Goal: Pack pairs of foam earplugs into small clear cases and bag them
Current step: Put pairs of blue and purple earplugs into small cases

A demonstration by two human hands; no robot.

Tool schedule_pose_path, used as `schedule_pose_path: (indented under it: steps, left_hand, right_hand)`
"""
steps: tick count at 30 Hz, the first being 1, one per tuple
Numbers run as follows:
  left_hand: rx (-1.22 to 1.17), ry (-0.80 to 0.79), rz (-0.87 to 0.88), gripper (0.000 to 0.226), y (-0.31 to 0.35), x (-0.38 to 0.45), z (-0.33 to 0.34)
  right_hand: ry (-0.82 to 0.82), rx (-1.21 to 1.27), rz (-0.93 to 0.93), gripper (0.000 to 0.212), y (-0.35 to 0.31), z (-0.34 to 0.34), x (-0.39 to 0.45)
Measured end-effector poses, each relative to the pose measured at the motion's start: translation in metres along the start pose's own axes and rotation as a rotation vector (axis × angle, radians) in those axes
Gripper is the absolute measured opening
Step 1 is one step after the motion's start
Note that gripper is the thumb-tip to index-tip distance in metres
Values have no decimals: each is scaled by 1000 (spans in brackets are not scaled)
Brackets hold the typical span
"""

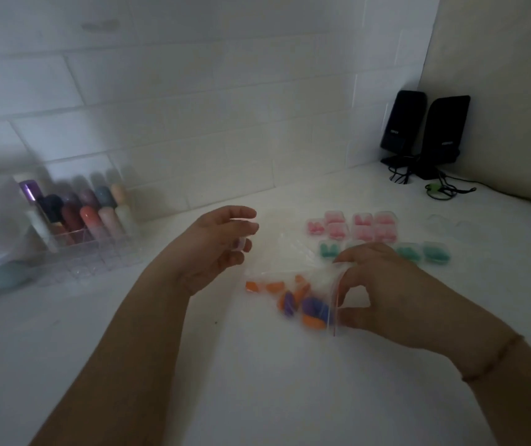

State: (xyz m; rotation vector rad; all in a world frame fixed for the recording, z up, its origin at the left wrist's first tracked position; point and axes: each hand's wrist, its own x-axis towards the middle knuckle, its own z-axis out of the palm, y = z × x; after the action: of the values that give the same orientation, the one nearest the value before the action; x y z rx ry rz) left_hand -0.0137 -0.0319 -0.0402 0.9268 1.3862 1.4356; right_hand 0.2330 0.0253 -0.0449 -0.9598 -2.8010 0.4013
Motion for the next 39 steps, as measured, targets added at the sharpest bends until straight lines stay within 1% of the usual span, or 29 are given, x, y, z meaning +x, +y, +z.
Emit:
schedule_pose_path:
  steps: [1, 2, 5, 9, 11, 13, 15, 19, 22, 24, 26, 27, 29, 30, 32, 33, 35, 37, 39]
  left_hand:
    - [-79, -54, -1, 38, 0, -1, 0]
    - [-142, -92, 0, 43, 0, -1, 0]
    - [-257, -157, -6, 43, -1, -1, 1]
    - [-200, -196, 29, 32, -1, -3, 3]
    - [-147, -198, 71, 23, 0, -4, 5]
    - [-145, -172, 91, 15, 1, -4, 7]
    - [-177, -161, 95, 18, 1, -4, 9]
    - [-197, -208, 95, 30, -4, -4, 12]
    - [-274, -255, 98, 30, -7, -5, 23]
    - [-313, -313, 97, 38, -8, -7, 32]
    - [-326, -361, 105, 46, -10, -11, 43]
    - [-335, -373, 112, 46, -11, -13, 49]
    - [-343, -354, 125, 35, -13, -17, 61]
    - [-333, -337, 129, 31, -13, -19, 66]
    - [-306, -314, 140, 32, -13, -23, 73]
    - [-295, -303, 149, 33, -14, -24, 75]
    - [-270, -285, 165, 37, -15, -25, 75]
    - [-278, -290, 180, 38, -16, -25, 75]
    - [-334, -299, 185, 37, -15, -26, 77]
  right_hand:
    - [5, -5, -2, 18, 0, 1, 1]
    - [8, -6, -6, 16, 0, 2, 2]
    - [36, -5, -4, 14, 1, -2, -1]
    - [20, -29, -21, 24, -4, 0, 0]
    - [13, -38, -36, 24, -5, 4, 2]
    - [18, -37, -43, 19, -2, 0, -1]
    - [23, -3, -30, 20, 3, -9, -6]
    - [35, 91, 53, 18, 14, -36, -18]
    - [86, 146, 135, 16, 18, -52, -26]
    - [198, 236, 132, 19, 17, -55, -25]
    - [304, 413, 128, 18, 14, -52, -20]
    - [345, 511, 112, 15, 13, -48, -17]
    - [399, 716, 72, 10, 7, -42, -11]
    - [406, 837, 61, 10, 2, -40, -8]
    - [388, 1017, 40, 13, -9, -36, -5]
    - [381, 1058, 13, 10, -14, -33, -4]
    - [389, 1093, -38, 10, -21, -28, -1]
    - [424, 1089, -93, 17, -25, -21, 2]
    - [495, 1012, -111, 25, -28, -15, 4]
